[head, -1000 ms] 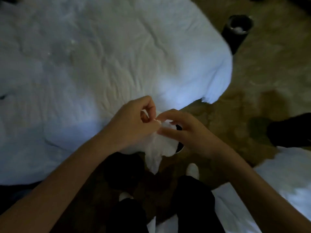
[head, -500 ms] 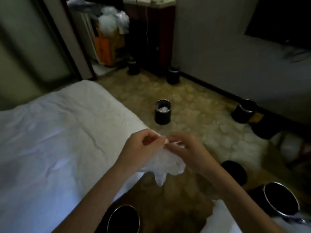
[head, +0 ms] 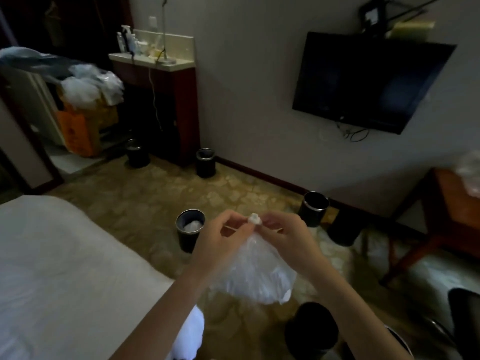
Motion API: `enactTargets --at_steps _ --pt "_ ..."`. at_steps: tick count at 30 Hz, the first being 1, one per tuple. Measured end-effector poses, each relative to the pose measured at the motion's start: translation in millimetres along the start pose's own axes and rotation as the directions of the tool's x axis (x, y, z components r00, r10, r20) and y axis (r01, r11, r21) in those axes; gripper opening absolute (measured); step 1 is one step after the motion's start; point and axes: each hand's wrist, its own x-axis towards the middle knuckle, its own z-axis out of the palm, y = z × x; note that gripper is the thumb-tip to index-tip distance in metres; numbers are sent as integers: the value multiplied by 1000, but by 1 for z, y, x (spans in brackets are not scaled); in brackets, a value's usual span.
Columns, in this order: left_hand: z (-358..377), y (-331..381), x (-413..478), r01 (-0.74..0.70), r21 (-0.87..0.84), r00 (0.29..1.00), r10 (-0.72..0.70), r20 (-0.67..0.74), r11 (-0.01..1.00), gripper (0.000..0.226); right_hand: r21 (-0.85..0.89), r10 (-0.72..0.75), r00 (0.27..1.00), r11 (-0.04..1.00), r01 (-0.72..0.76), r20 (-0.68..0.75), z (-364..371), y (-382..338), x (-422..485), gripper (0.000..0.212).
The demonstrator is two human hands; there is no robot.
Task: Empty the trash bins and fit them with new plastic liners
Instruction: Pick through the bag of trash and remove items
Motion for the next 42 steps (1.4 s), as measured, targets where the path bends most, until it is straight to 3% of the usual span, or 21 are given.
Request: enactTargets --at_steps 4,11,20,31,42 --pt "9 -27 81 29 -130 999 -31 -14 991 29 -25 39 997 999 -40 -62 2 29 72 24" --pt "-3 -36 229 68 -219 995 -50 87 973 37 -4 131 984 991 -132 -119 -4 55 206 6" --pt "-57 -44 355 58 -196 998 -58 8 979 22 56 93 993 994 -89 -76 25 62 355 5" --pt "-134 -98 480 28 -78 969 -46 -242 997 14 299 -75 973 954 6 219 92 82 529 9" --pt "-183 -114 623 124 -25 789 -113 -604 992 6 432 -170 901 902 -22 399 145 103 730 11"
